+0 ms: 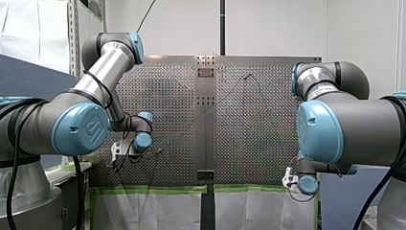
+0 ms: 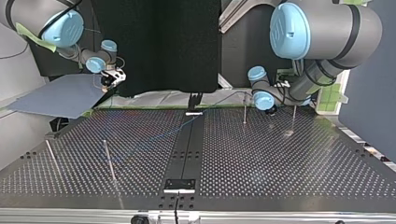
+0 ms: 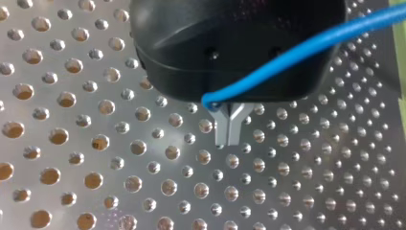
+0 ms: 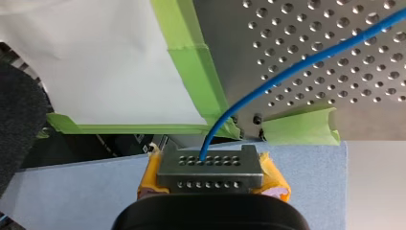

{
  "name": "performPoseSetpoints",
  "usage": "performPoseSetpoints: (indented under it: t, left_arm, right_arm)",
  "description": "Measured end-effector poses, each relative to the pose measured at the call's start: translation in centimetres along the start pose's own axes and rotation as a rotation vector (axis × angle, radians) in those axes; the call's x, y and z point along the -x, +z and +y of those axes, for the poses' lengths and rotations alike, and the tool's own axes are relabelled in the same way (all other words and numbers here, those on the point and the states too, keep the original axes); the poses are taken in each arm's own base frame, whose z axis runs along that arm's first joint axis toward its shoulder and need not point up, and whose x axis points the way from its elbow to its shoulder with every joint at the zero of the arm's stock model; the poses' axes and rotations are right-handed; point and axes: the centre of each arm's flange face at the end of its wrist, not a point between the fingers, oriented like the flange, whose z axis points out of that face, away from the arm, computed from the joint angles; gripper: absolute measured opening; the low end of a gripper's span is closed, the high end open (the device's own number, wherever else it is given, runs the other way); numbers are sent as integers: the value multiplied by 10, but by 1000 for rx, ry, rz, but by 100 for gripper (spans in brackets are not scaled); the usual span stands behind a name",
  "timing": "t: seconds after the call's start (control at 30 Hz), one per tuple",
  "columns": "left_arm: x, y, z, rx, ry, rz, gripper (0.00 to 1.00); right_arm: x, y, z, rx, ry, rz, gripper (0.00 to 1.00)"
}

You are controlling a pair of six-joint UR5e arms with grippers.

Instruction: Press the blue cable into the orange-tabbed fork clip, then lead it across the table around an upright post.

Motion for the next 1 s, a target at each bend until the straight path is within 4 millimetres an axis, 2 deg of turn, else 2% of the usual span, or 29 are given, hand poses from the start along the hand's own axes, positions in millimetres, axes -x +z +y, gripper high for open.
performPoseSetpoints:
  t: [0.27,0.7,1.0]
  left_arm:
    - [1,3,8,40,-13,0,1]
    - [6,15,32,180,-21,-39,1]
    - [9,26,36,129,-46,-58,1]
  right_arm:
    - [-7,7,9,9,21,11,0]
    - [-6,8,13,14,23,10,0]
    - [-7,9,19,24,27,12,0]
